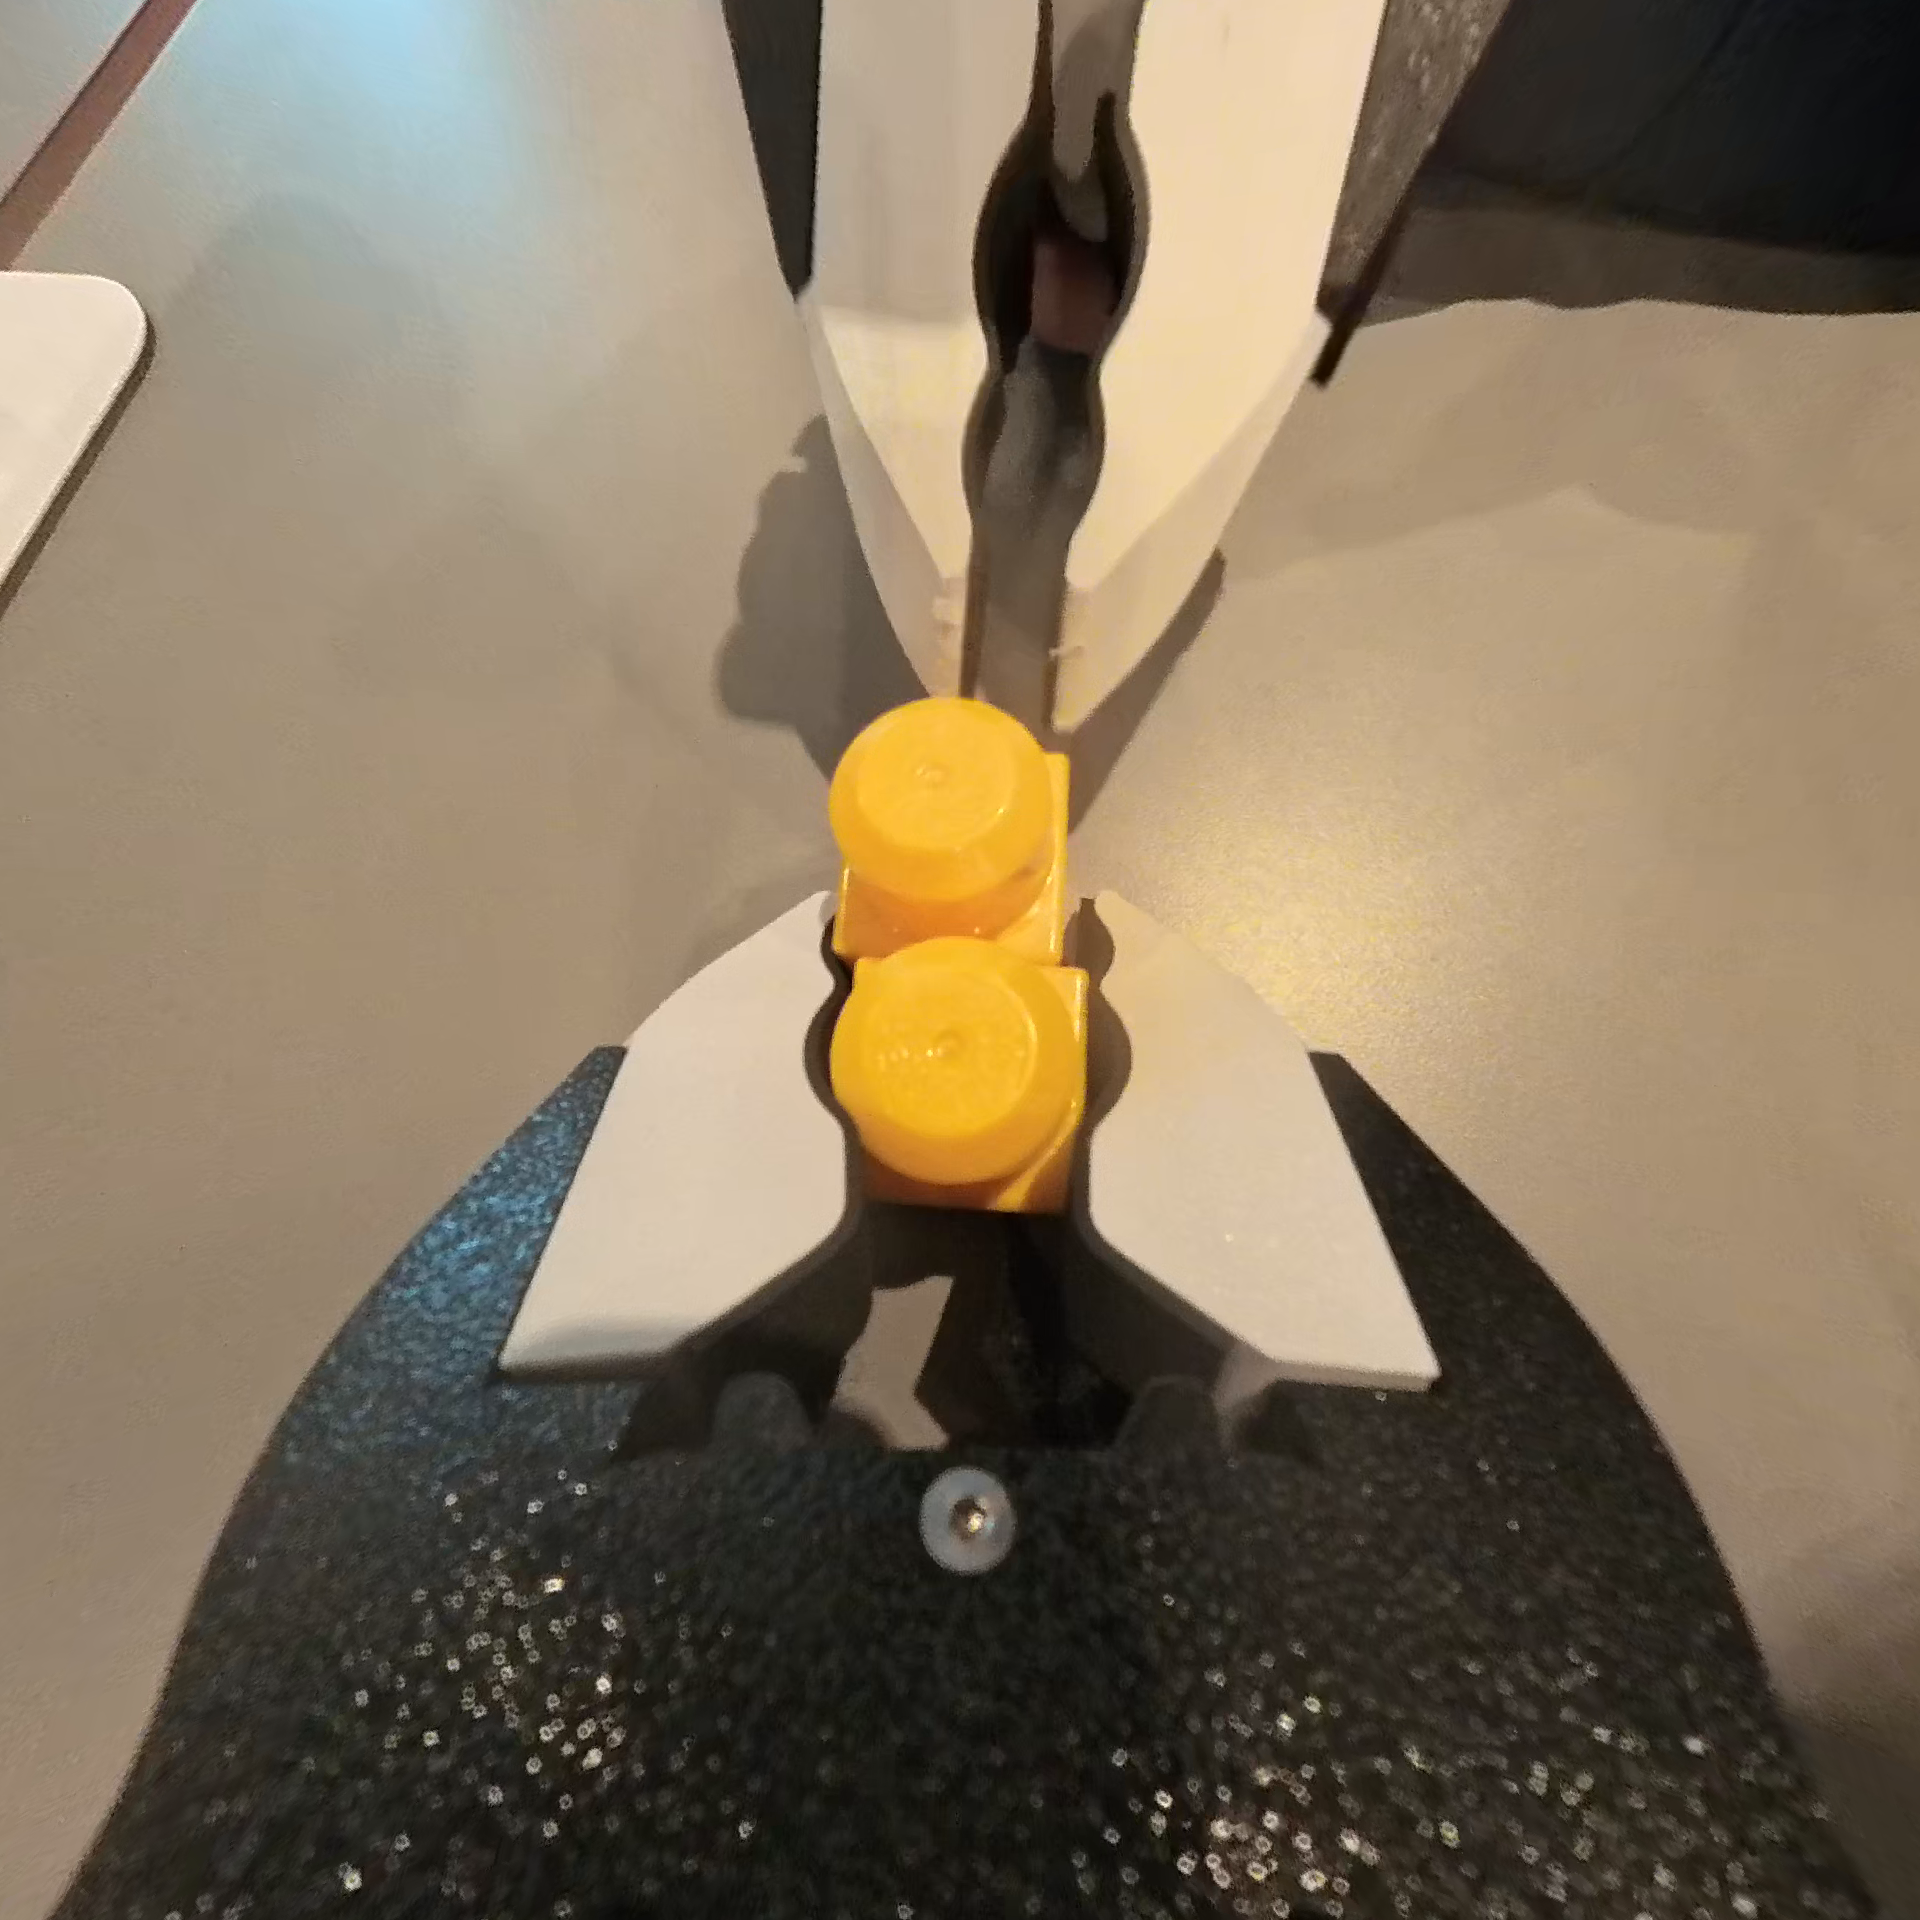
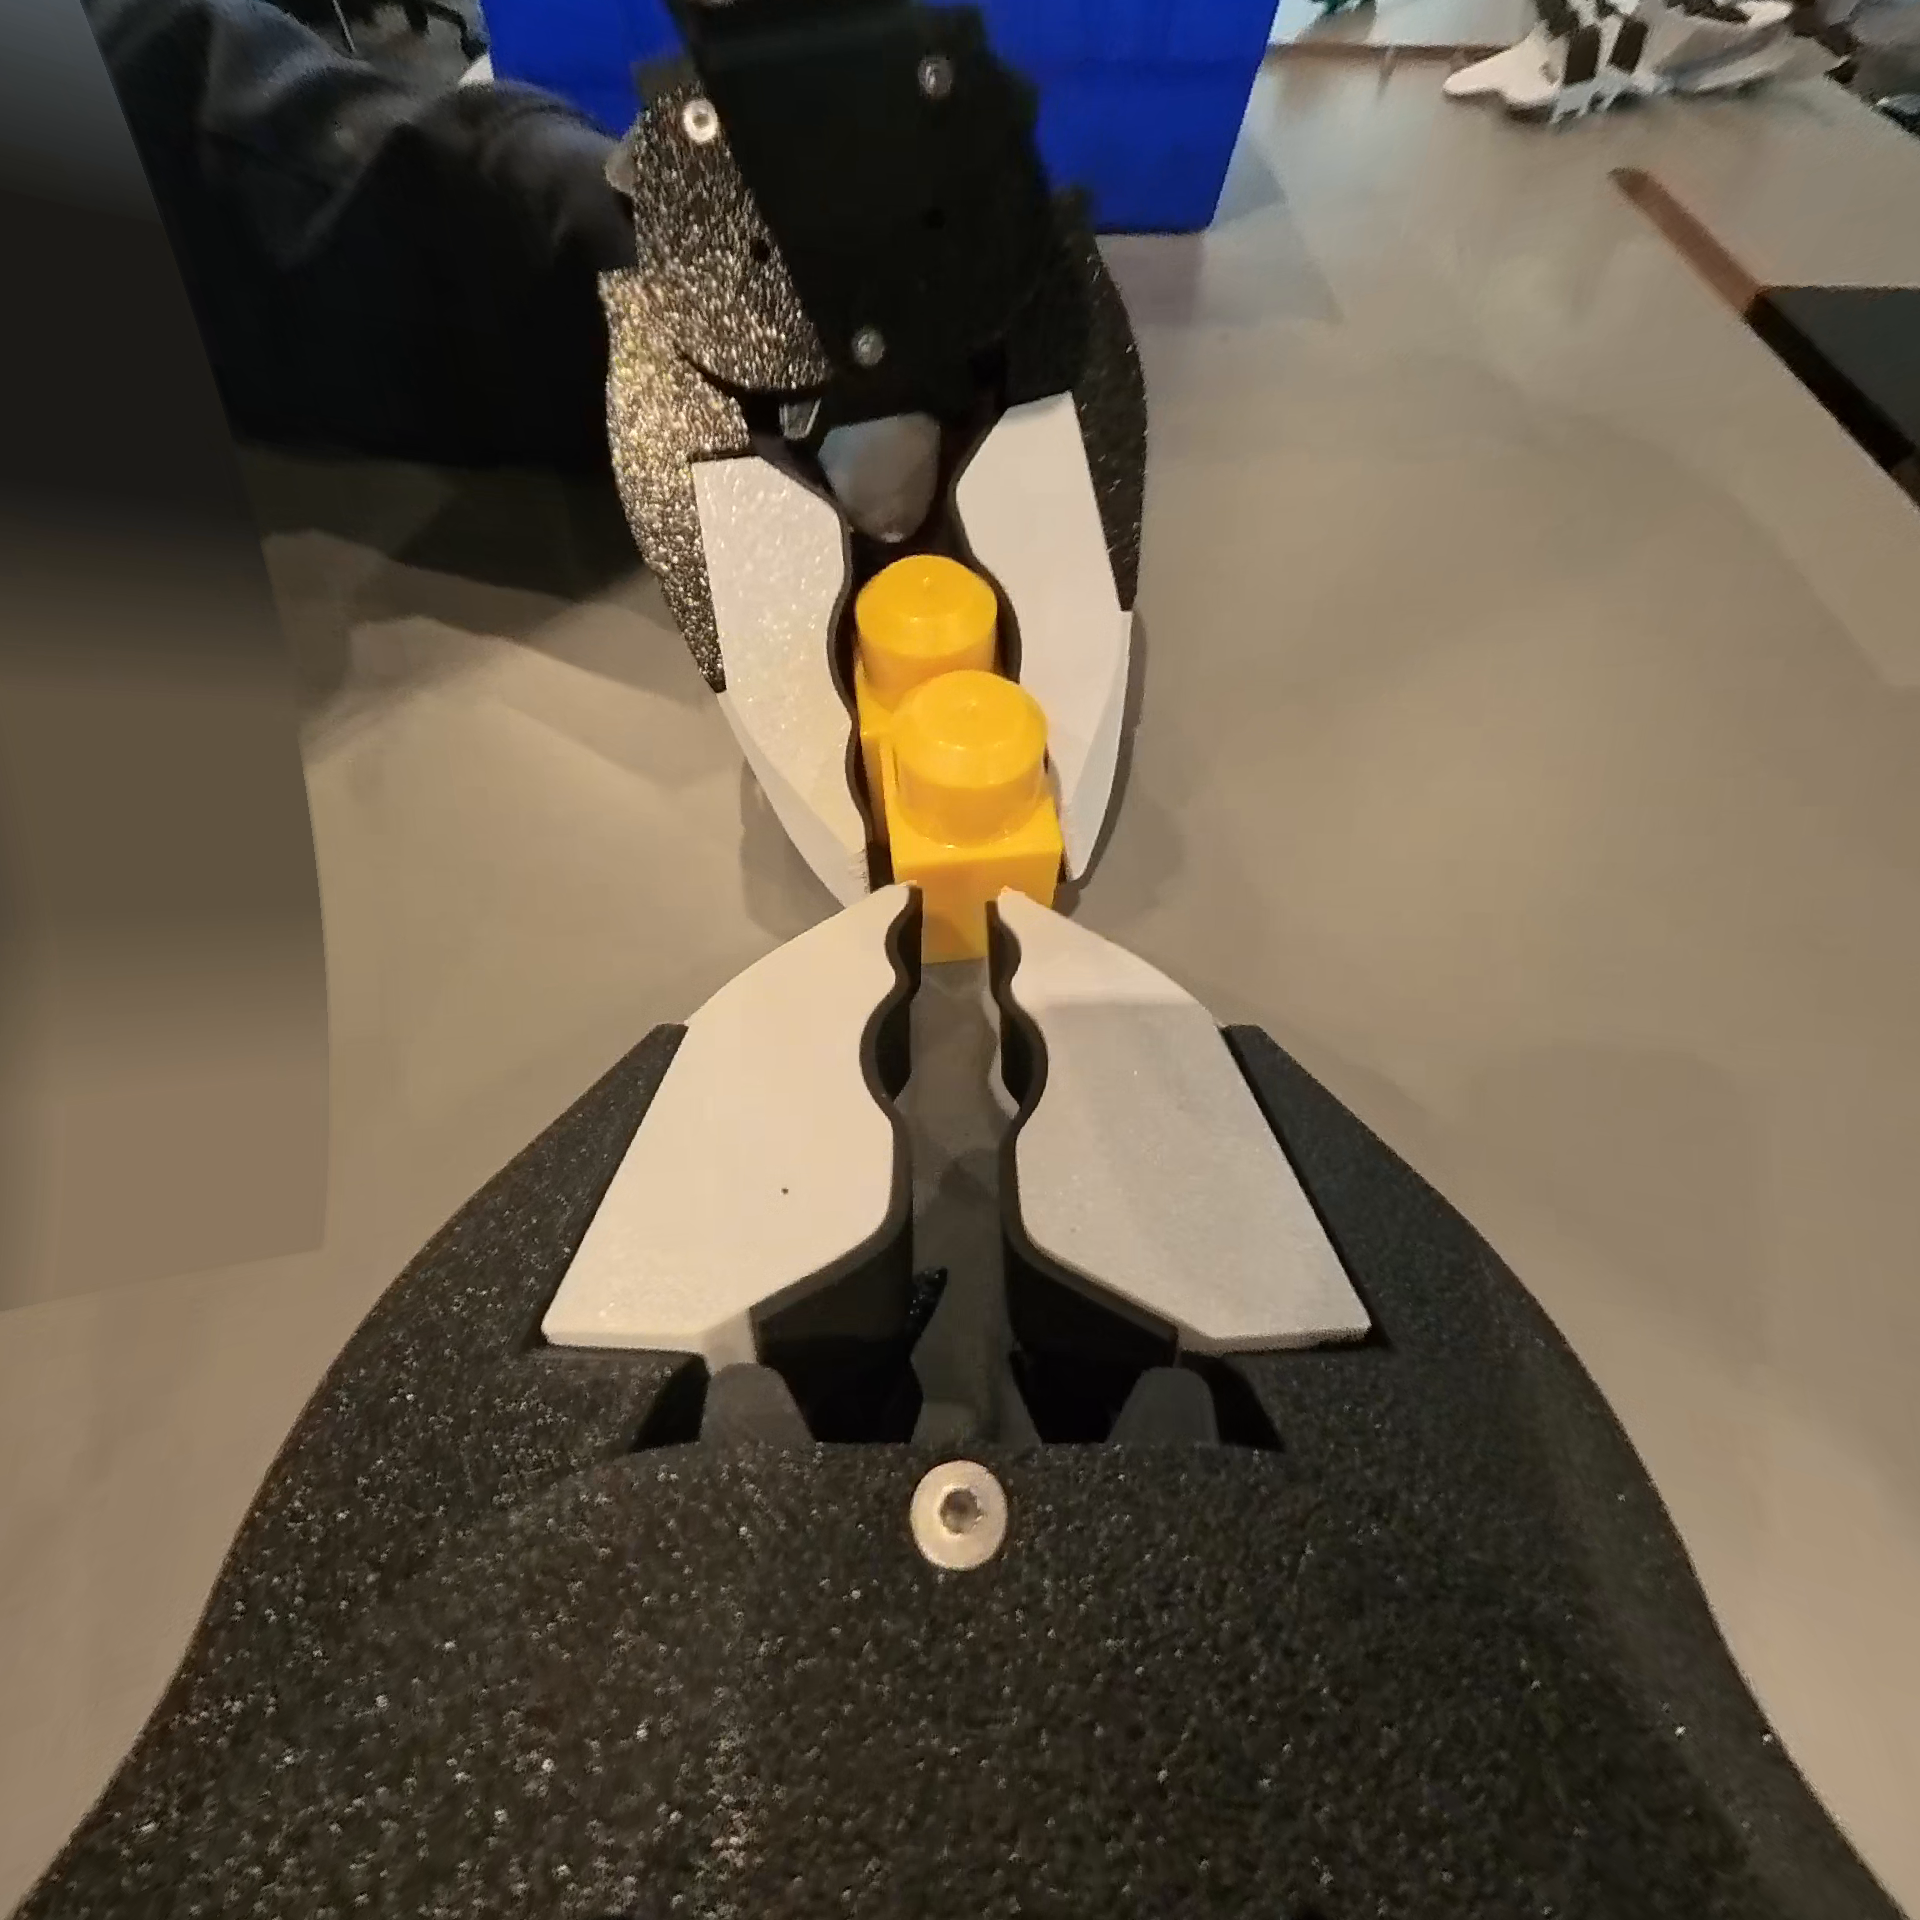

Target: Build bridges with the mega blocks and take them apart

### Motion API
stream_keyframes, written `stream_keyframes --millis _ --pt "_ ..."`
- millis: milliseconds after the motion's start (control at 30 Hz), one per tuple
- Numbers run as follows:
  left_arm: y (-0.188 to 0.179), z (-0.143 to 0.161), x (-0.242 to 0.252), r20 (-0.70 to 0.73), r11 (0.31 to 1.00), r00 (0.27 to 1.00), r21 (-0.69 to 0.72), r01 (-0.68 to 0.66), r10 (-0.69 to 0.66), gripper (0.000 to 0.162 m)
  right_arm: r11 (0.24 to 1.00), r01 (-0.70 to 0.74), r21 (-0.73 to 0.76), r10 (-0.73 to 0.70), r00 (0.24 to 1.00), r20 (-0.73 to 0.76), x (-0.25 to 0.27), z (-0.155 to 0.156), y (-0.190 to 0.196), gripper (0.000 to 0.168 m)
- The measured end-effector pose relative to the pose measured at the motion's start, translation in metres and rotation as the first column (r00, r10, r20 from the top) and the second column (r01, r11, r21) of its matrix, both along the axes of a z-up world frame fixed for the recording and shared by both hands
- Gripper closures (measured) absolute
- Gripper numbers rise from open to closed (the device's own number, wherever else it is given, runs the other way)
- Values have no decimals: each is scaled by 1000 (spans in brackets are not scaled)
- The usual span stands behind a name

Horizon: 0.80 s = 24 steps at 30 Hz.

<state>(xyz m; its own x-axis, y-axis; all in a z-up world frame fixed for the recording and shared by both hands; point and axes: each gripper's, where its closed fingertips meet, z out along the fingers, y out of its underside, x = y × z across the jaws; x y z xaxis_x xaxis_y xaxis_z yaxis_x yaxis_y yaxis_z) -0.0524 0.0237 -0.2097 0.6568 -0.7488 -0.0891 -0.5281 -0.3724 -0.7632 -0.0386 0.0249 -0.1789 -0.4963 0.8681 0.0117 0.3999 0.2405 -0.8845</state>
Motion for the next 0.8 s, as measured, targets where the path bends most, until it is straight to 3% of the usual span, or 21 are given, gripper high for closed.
stream_keyframes --millis 33,200,433,800 --pt "0 0 0 1 1000 1000 -1 -1 1 122 1000 3 3 -3 1000 0 0 0 1 156" --pt "1 0 -1 12 1000 1000 -15 -11 11 122 999 -4 36 2 999 35 -1 -7 -2 152" --pt "3 0 0 30 999 999 -28 -17 18 121 998 -17 60 14 999 44 -3 -10 -6 162" --pt "5 3 4 26 1000 1000 8 -3 3 120 997 -32 63 29 998 49 -3 -11 -8 164"
